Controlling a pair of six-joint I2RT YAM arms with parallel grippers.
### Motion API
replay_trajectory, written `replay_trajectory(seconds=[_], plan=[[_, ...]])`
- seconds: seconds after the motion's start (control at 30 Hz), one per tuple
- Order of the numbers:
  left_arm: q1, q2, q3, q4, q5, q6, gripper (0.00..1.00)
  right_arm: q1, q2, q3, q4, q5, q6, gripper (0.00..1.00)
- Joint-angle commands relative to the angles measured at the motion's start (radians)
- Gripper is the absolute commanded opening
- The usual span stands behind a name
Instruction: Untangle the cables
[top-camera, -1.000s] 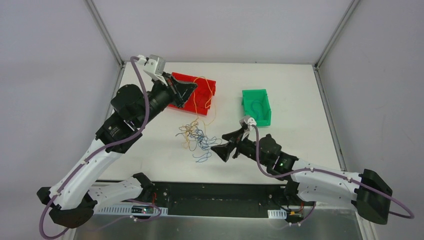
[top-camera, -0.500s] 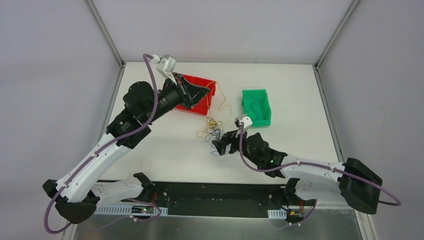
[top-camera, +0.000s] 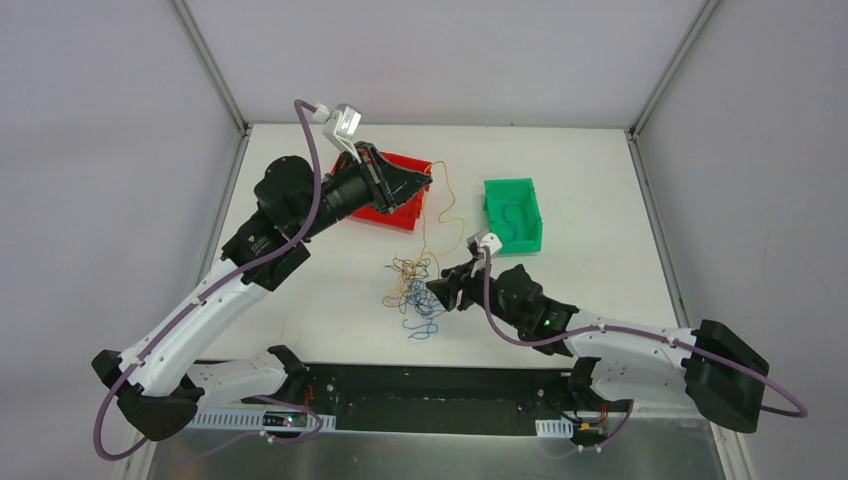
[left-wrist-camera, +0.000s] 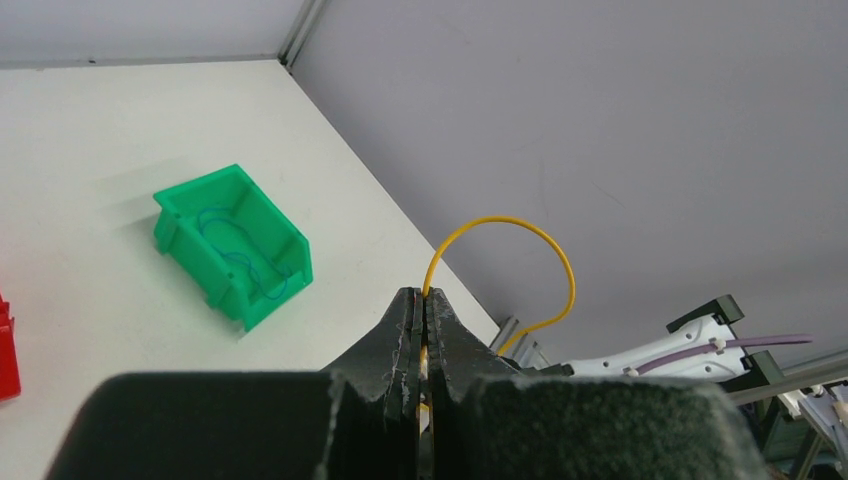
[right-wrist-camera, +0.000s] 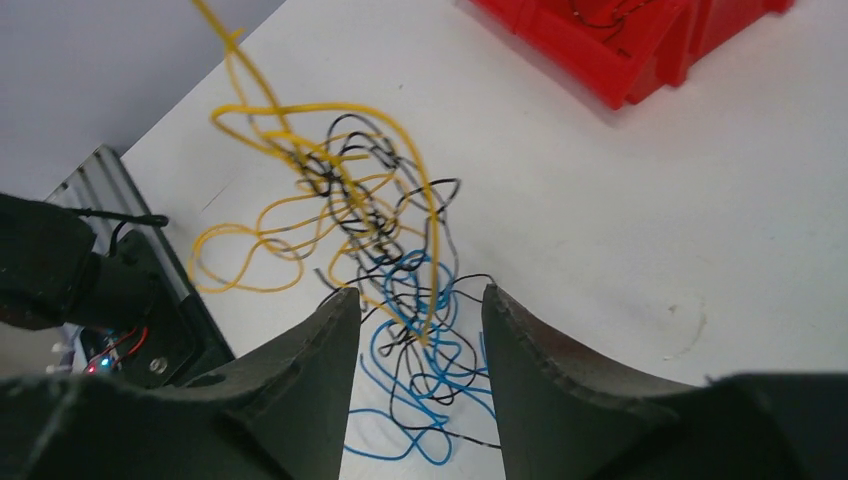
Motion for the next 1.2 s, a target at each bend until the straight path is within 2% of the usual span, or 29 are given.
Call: replay_trajectory(seconds=[0.0, 0.07, 0.13, 0.17, 0.2, 0.3, 0.37, 0.47, 0.63, 0.7, 0.87, 1.17], plan=[[0.008, -0.007, 0.000, 0.080, 0.000, -0.028, 0.00, 0.000, 0.012, 0.046, 0.059, -0.153, 0.009, 0.49], [0.007, -0.002, -0.005, 0.091, 0.009, -0.039, 0.00, 0.000, 0.032, 0.063, 0.042, -0.157, 0.013, 0.40], [0.009, 0.001, -0.006, 0.095, 0.015, -0.039, 0.00, -0.001, 0.050, 0.083, 0.013, -0.126, 0.026, 0.23], [0.008, -0.004, -0.008, 0.095, 0.004, -0.032, 0.00, -0.001, 0.054, 0.094, -0.009, -0.087, 0.038, 0.09], [0.008, -0.012, -0.015, 0.093, -0.021, -0.023, 0.00, -0.001, 0.052, 0.095, -0.022, -0.028, 0.052, 0.00], [0.009, -0.053, -0.028, 0.043, -0.180, 0.013, 0.00, -0.012, -0.013, 0.043, -0.024, 0.192, 0.127, 0.00], [0.012, -0.069, -0.014, -0.066, -0.314, 0.044, 0.00, -0.044, -0.105, -0.006, -0.043, 0.286, 0.224, 0.00], [0.017, -0.117, -0.036, -0.119, -0.539, 0.107, 0.00, -0.107, -0.240, -0.065, -0.136, 0.341, 0.333, 0.00], [0.067, -0.194, -0.074, -0.122, -0.853, 0.292, 0.00, -0.123, -0.407, -0.104, -0.221, 0.391, 0.368, 0.00], [0.104, -0.216, -0.089, -0.125, -0.901, 0.334, 0.00, -0.124, -0.451, -0.107, -0.230, 0.390, 0.368, 0.00], [0.200, -0.270, -0.152, -0.135, -0.887, 0.346, 0.00, -0.124, -0.571, -0.099, -0.297, 0.411, 0.360, 0.00], [0.234, -0.292, -0.226, -0.133, -1.019, 0.434, 0.00, -0.125, -0.873, -0.109, -0.463, 0.566, 0.347, 0.00]])
